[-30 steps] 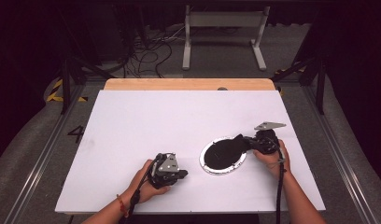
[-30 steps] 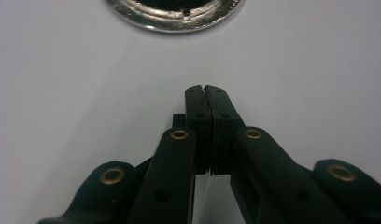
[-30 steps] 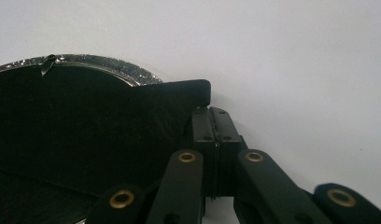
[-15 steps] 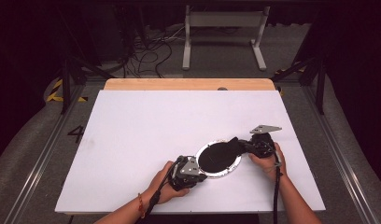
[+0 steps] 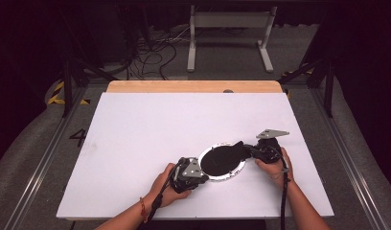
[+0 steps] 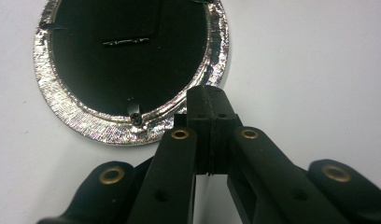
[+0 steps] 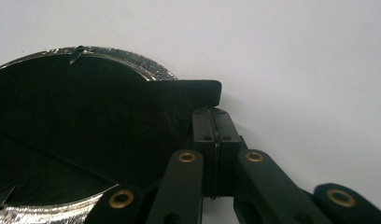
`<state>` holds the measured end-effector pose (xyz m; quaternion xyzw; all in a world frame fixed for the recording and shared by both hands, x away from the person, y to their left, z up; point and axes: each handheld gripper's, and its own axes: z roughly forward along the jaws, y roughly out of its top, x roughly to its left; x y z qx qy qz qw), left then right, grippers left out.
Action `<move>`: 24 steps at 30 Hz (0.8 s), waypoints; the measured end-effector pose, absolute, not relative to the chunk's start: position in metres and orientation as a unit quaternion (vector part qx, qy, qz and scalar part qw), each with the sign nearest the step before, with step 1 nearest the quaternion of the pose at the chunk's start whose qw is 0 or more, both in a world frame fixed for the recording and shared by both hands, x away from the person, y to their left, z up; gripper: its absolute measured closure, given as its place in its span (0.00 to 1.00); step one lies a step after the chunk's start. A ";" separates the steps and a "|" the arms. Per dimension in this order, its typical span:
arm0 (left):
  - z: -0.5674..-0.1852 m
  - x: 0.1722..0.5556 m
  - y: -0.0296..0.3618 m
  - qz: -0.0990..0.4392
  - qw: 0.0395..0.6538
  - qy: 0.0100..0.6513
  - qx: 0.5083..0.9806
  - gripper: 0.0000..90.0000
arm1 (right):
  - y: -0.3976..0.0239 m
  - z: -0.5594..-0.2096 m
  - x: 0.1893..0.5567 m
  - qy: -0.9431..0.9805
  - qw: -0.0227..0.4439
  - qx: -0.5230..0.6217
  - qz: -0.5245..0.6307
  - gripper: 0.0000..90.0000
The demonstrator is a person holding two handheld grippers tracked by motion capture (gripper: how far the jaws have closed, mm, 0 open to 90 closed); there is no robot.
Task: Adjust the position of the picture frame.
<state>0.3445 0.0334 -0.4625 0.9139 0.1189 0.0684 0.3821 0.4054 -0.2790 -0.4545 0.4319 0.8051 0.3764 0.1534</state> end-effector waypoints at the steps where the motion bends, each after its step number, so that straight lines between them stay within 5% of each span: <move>1: -0.462 0.345 0.035 0.069 0.380 0.122 0.914 1.00 | -0.279 -0.454 0.405 0.806 0.151 0.429 0.379 1.00; 15: -0.466 0.382 0.074 0.066 0.399 0.201 0.892 1.00 | -0.273 -0.452 0.400 0.819 0.143 0.403 0.383 1.00; 24: -0.461 0.376 0.073 0.074 0.390 0.194 0.897 1.00 | -0.269 -0.451 0.398 0.828 0.161 0.391 0.368 1.00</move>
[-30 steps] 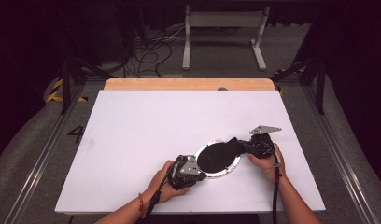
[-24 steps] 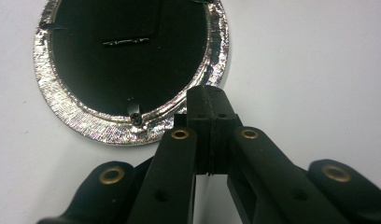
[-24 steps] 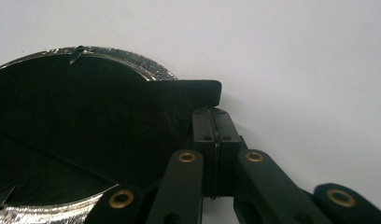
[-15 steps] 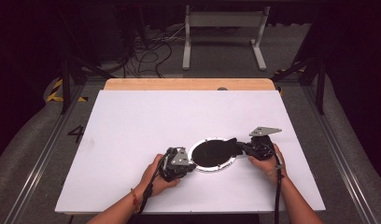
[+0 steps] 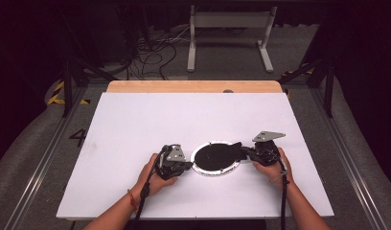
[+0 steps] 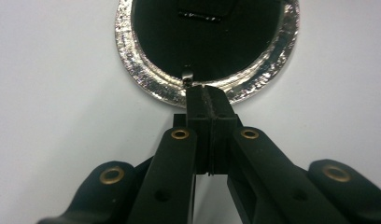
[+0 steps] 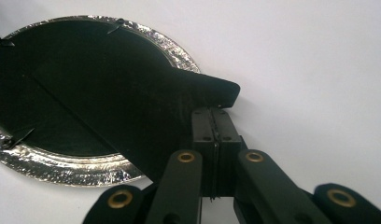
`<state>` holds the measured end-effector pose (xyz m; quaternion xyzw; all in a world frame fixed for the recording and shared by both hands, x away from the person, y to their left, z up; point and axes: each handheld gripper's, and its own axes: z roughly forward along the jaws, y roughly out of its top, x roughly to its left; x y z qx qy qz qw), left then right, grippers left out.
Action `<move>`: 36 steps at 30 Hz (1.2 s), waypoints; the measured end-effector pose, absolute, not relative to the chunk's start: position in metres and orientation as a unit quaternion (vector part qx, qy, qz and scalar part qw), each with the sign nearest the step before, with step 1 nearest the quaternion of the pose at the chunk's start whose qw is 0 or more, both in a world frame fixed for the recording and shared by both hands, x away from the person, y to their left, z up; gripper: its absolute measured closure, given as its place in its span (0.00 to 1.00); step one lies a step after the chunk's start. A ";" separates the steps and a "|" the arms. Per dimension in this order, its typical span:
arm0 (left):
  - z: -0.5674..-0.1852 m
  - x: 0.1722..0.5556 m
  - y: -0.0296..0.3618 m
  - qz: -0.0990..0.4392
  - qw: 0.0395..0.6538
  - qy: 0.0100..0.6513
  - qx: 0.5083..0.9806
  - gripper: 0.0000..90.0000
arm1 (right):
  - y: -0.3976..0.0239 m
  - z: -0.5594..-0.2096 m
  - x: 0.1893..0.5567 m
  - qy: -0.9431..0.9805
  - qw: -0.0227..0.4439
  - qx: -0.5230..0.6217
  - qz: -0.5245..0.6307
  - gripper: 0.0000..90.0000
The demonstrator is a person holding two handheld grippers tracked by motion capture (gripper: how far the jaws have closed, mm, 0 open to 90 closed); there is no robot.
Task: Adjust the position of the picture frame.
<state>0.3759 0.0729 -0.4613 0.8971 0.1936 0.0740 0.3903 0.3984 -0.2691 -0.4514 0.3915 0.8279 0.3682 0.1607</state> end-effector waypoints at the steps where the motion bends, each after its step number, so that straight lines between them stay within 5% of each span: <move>1: -0.460 0.374 0.073 0.074 0.392 0.190 0.897 1.00 | -0.270 -0.451 0.399 0.829 0.161 0.392 0.365 0.99; 14: -0.462 0.349 0.038 0.060 0.383 0.131 0.913 1.00 | -0.270 -0.452 0.398 0.845 0.163 0.374 0.347 1.00; 36: -0.464 0.383 0.073 0.111 0.380 0.208 0.894 1.00 | -0.246 -0.453 0.388 0.859 0.147 0.339 0.353 1.00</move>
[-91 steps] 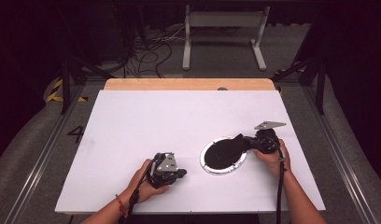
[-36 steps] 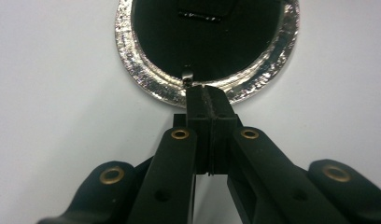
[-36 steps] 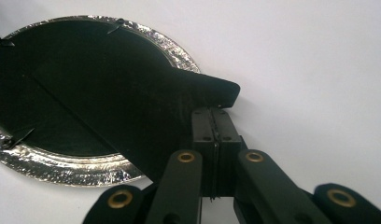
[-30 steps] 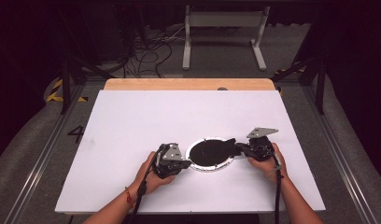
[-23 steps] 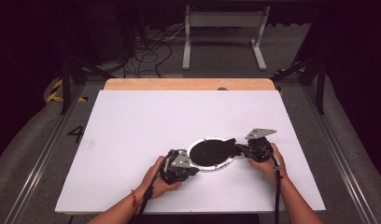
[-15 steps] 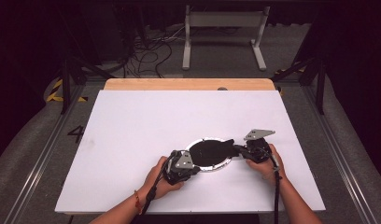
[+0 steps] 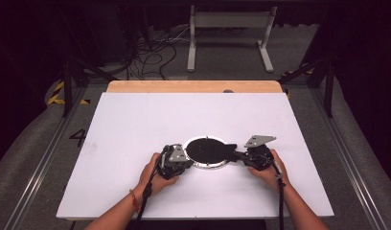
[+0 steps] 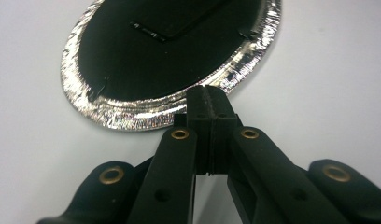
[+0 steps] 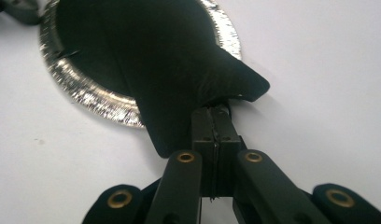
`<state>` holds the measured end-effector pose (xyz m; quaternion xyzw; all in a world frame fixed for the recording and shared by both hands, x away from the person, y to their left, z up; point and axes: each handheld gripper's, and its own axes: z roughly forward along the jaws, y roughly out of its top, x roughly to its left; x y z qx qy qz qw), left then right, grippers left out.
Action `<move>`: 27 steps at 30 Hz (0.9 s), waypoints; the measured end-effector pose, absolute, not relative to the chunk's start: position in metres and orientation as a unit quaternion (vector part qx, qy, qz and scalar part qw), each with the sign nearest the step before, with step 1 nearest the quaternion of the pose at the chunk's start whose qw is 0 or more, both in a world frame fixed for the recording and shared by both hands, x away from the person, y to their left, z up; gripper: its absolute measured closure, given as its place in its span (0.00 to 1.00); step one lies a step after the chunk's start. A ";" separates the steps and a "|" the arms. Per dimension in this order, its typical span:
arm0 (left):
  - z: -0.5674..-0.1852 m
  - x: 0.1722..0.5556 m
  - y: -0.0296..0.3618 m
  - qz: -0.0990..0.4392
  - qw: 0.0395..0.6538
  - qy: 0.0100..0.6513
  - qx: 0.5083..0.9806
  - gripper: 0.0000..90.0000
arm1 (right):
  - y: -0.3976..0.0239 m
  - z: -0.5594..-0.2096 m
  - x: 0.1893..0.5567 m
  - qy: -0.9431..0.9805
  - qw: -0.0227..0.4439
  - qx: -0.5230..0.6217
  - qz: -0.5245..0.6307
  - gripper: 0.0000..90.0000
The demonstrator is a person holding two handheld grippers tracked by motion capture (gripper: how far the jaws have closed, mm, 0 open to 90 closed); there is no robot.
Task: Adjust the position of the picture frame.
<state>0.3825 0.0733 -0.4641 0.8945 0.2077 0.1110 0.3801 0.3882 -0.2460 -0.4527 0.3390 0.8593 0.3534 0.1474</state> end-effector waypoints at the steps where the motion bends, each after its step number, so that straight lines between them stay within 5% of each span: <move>1: -0.464 0.384 0.075 0.111 0.381 0.213 0.893 1.00 | -0.244 -0.453 0.387 0.861 0.146 0.338 0.352 1.00; 27: -0.466 0.397 0.093 0.133 0.381 0.241 0.883 1.00 | -0.219 -0.452 0.374 0.886 0.136 0.275 0.347 1.00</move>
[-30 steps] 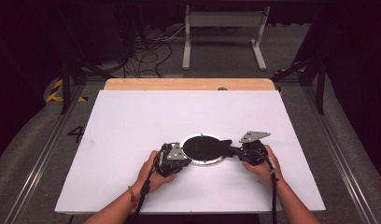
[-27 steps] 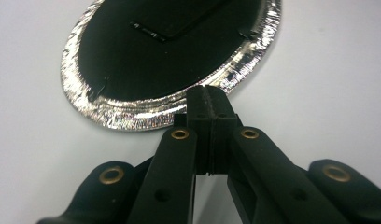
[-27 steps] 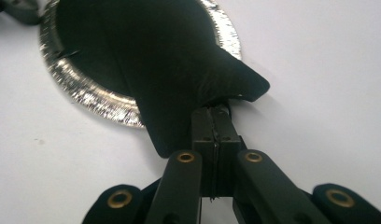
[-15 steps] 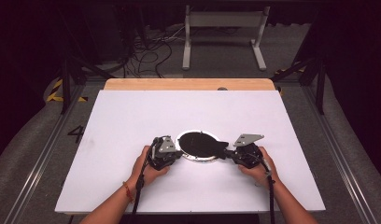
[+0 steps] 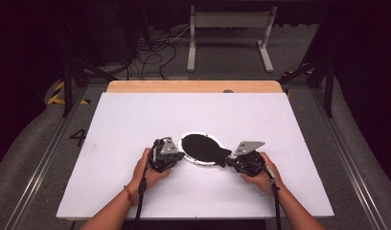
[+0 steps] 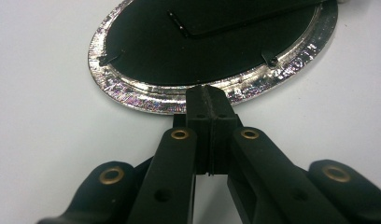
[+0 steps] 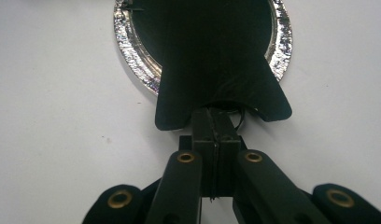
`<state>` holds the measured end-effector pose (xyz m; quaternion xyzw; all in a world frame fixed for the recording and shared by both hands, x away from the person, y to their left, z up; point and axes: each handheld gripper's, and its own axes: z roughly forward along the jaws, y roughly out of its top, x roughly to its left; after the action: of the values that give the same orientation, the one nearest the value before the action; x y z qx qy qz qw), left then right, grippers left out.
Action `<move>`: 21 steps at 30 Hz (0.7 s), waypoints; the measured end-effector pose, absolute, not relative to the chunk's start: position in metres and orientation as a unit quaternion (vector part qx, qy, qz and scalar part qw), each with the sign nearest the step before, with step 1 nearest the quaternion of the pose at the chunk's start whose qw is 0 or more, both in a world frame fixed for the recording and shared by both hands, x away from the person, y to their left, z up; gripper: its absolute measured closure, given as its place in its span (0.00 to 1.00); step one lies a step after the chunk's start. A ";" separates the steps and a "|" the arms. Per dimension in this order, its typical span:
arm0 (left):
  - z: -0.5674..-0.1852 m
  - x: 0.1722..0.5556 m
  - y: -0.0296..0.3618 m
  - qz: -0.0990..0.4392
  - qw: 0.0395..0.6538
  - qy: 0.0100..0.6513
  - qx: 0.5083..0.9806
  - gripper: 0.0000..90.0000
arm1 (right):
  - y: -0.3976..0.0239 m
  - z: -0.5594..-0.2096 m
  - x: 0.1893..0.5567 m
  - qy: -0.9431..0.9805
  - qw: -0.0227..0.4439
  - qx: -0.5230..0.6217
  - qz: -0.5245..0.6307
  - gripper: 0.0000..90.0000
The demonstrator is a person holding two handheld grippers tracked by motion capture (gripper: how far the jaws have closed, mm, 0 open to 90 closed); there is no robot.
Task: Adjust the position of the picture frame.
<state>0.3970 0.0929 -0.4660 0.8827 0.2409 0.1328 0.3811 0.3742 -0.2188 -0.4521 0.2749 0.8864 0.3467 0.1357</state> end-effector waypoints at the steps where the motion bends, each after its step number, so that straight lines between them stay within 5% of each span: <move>1: -0.466 0.397 0.093 0.132 0.381 0.242 0.882 1.00 | -0.218 -0.452 0.374 0.886 0.135 0.274 0.348 1.00; 21: -0.457 0.394 0.107 0.123 0.381 0.248 0.882 1.00 | -0.203 -0.441 0.364 0.883 0.126 0.252 0.374 1.00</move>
<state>0.3941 0.1069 -0.4572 0.8821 0.2477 0.1233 0.3812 0.3636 -0.2033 -0.4406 0.2523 0.8834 0.3745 0.1256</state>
